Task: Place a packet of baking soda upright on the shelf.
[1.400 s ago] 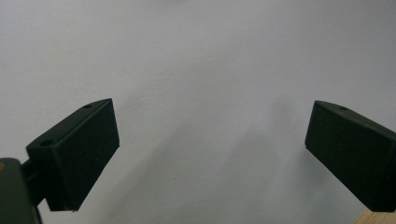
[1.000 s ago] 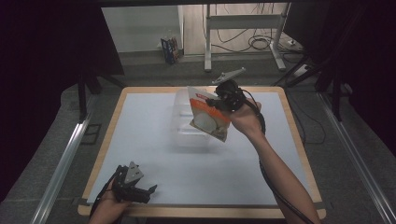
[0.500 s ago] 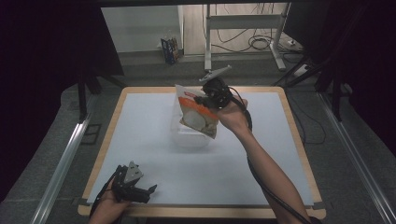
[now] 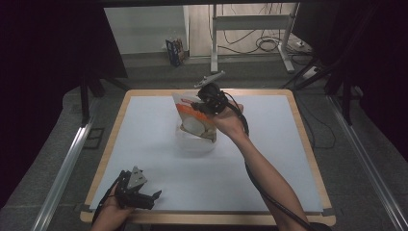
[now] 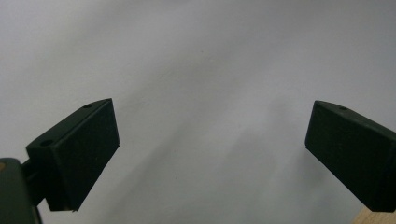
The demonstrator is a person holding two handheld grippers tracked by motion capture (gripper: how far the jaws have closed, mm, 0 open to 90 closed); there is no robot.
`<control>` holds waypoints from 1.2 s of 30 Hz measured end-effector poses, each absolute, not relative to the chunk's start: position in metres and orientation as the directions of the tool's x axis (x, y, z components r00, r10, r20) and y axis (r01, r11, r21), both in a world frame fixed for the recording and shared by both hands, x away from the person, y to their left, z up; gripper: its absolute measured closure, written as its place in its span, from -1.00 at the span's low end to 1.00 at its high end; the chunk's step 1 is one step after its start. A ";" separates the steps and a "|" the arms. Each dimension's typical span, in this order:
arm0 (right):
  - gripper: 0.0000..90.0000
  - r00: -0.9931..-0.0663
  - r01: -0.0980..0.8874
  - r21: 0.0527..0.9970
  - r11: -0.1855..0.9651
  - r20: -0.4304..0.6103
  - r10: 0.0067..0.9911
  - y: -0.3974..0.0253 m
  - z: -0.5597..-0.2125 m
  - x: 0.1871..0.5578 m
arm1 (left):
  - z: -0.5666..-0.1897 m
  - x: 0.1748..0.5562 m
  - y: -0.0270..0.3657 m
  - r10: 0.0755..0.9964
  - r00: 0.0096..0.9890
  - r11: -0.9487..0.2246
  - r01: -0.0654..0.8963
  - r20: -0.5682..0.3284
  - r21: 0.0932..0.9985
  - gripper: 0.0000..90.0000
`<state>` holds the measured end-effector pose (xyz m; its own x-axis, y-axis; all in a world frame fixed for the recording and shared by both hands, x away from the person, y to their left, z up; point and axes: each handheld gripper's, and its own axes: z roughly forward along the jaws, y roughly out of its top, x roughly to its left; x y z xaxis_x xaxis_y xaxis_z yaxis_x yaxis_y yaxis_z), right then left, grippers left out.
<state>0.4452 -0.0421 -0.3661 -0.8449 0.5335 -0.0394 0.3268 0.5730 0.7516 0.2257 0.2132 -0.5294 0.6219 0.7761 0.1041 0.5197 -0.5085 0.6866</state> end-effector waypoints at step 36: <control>0.58 -0.838 0.353 0.726 0.590 -0.035 0.545 -0.063 -0.414 0.457 | -0.530 0.226 0.211 0.774 0.623 -0.517 0.519 0.112 0.681 -0.94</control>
<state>0.4566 -0.0635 -0.4143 -0.8376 0.5451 -0.0354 0.3531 0.5897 0.7264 0.2256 0.2115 -0.5298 0.6233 0.7739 0.1123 0.5189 -0.5168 0.6810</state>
